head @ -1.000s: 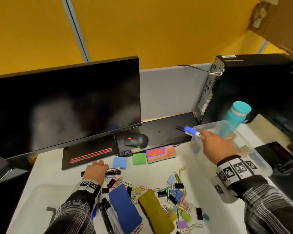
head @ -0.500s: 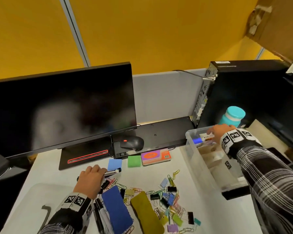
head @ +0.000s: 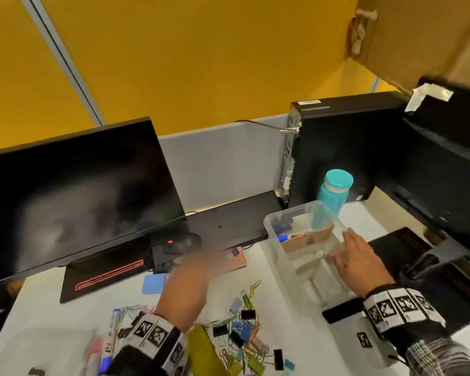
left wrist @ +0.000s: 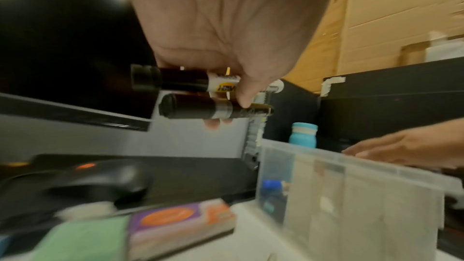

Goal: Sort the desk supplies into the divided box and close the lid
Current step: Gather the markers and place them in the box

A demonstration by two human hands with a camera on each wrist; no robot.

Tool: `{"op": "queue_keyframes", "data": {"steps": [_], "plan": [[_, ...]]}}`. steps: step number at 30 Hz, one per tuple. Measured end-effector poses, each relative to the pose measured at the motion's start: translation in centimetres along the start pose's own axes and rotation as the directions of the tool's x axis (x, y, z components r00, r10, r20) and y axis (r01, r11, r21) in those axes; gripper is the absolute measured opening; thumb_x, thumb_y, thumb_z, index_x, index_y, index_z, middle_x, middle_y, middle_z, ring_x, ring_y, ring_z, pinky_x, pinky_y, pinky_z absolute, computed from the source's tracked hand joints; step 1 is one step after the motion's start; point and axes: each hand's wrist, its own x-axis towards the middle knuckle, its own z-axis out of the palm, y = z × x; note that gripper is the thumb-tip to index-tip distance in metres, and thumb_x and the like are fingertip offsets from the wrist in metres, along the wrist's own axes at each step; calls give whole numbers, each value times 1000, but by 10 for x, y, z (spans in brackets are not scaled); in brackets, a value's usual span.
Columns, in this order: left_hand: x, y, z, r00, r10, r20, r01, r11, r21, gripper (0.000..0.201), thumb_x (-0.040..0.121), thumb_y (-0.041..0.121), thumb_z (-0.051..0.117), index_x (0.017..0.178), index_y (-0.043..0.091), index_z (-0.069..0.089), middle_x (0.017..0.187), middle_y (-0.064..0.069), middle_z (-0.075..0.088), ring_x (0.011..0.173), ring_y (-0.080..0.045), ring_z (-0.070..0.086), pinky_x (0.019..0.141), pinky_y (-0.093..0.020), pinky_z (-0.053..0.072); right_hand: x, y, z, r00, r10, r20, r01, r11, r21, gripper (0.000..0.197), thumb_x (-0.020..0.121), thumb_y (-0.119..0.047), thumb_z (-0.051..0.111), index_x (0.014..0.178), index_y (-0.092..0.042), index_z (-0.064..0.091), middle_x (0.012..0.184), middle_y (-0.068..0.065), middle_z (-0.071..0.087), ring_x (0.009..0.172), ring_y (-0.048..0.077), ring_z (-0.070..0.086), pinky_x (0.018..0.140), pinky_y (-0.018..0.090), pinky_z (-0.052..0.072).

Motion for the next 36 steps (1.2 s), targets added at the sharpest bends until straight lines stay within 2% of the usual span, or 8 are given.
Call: {"op": "queue_keyframes", "data": {"steps": [5,12,17,21,25,29,32,36], "plan": [[75,86,-7,984,177,21,-178,973,146,27,99,24,38,125,23,46,118,2,54,107,-20,51,89,-34,36,-12,8,17,996,-29,-86,28,999,-20,71,94,-57,24,151,-17,9,160,2,0,147,21,3,118,37,7],[158,159,24,929,180,322,-282,910,305,25,94,17,44,118,15,54,121,-9,59,114,-30,52,96,-40,35,-15,8,15,996,-49,-79,47,998,-31,80,86,-64,2,151,-18,6,160,1,-3,147,19,1,118,34,3],[188,175,48,898,137,419,-236,953,193,39,90,18,50,130,18,47,129,-11,55,116,-33,53,95,-51,45,-14,6,15,996,-42,-81,40,999,-33,85,79,-65,-7,151,-20,3,160,0,-5,147,18,-2,115,32,-2],[194,171,49,889,133,438,-183,980,74,60,90,16,53,144,27,31,137,-9,48,119,-30,52,99,-46,45,-14,8,16,994,-58,-94,58,998,-7,80,85,-64,1,151,-20,10,160,1,1,147,20,2,118,35,3],[175,155,40,925,127,359,-162,984,69,40,92,12,48,131,18,47,129,-10,51,115,-30,53,92,-41,46,-13,10,19,991,-75,-112,73,997,-19,75,90,-61,8,151,-18,10,160,2,1,147,20,3,118,35,5],[132,121,31,968,204,145,-197,979,-56,33,96,15,41,128,23,49,126,-3,51,112,-25,49,87,-37,44,-14,10,17,993,-74,-97,73,997,-13,76,89,-61,5,151,-18,9,160,3,0,147,22,1,119,38,5],[89,87,31,976,217,31,-212,969,-130,33,98,19,39,128,24,51,121,0,53,105,-21,48,85,-32,42,-19,1,10,992,-84,-97,88,996,35,64,96,-50,23,150,-18,12,160,5,4,147,26,3,120,44,8],[13,34,34,992,122,-14,-122,975,-183,31,97,20,40,124,23,55,121,2,55,110,-17,48,92,-30,42,-33,-36,4,939,-260,-225,298,942,153,43,95,-34,39,136,-22,42,152,3,30,142,23,23,117,44,18]]}}
